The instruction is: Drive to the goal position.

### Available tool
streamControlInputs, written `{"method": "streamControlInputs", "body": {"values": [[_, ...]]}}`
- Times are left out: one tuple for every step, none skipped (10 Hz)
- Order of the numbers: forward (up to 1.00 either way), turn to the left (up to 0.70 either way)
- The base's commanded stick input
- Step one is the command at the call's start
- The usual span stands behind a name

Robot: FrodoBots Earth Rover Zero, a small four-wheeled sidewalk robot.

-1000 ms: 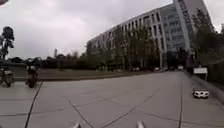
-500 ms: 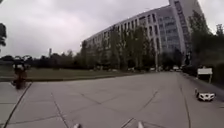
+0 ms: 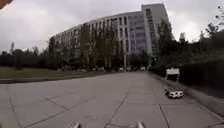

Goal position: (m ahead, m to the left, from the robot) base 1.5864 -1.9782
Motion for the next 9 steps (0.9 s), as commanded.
{"method": "streamControlInputs", "body": {"values": [[0.44, -0.26], [0.44, -0.26], [0.44, -0.26], [0.46, -0.24], [0.7, -0.03], [0.7, 0.0], [0.7, 0.0], [0.7, 0.0], [0.7, 0.0]]}}
